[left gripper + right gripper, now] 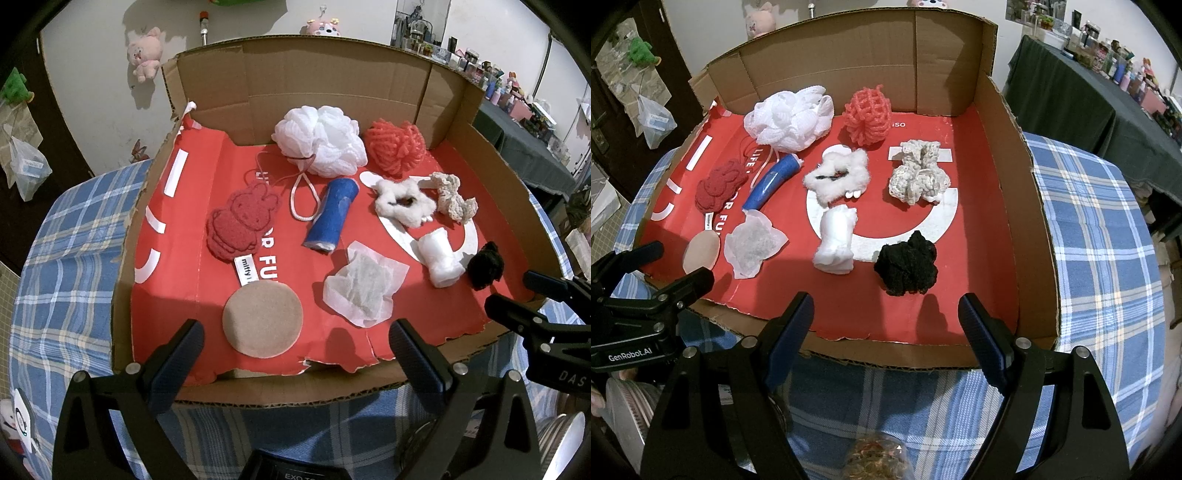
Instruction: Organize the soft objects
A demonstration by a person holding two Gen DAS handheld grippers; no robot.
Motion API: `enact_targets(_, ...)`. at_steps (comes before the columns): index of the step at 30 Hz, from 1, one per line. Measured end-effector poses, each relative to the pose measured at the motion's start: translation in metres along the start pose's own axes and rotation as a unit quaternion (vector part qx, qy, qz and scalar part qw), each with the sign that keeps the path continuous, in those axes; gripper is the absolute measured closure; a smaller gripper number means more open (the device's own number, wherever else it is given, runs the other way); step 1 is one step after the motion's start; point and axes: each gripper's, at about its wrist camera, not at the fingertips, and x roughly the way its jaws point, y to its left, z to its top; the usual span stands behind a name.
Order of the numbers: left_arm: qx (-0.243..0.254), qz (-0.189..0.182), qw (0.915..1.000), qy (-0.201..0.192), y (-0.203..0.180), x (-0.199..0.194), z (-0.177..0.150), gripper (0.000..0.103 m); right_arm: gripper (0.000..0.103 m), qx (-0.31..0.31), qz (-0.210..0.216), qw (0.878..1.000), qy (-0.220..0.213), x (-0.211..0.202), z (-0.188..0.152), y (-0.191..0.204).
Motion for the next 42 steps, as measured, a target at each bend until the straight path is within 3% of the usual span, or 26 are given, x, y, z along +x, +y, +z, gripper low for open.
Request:
enact_targets(11, -0.009, -0.003, 0.9999, -0.01, 0.002, -0.005, -0.001, 0.001, 0.023, -0.011, -0.004, 1.0, -0.004, -0.006, 0.0, 0.006)
enact_targets(15, -0.017, 0.0, 0.9996, -0.02, 0.007, -0.018, -0.002, 0.001, 0.023, -0.019, -0.019, 0.999, -0.027, -0.027, -0.001, 0.011)
enact_targets(22, -0.019, 0.002, 0.9967, -0.079, 0.013, -0.074, -0.009, 0.001, 0.023, -0.01, -0.017, 0.996, -0.09, -0.089, -0.013, 0.012)
enact_targets(26, -0.016, -0.002, 0.9921, -0.124, 0.013, -0.112, -0.028, 0.0, 0.022, -0.022, -0.014, 0.99, -0.136, -0.13, -0.039, 0.018)
enact_targets(28, -0.016, -0.014, 0.9897, -0.141, 0.012, -0.129, -0.042, 0.0, 0.009, -0.03, -0.005, 0.986, -0.162, -0.148, -0.061, 0.023)
enact_targets(32, -0.02, -0.033, 0.9846, -0.17, 0.009, -0.152, -0.075, 0.0, 0.007, -0.05, -0.009, 0.979, -0.198, -0.165, -0.102, 0.031)
enact_targets(37, -0.028, -0.049, 0.9798, -0.192, 0.002, -0.162, -0.121, 0.0, 0.007, -0.054, -0.02, 0.975, -0.216, -0.159, -0.151, 0.037)
enact_targets(42, -0.017, -0.029, 0.9774, -0.209, -0.009, -0.157, -0.157, 0.0, 0.007, -0.034, -0.017, 0.979, -0.198, -0.131, -0.181, 0.032)
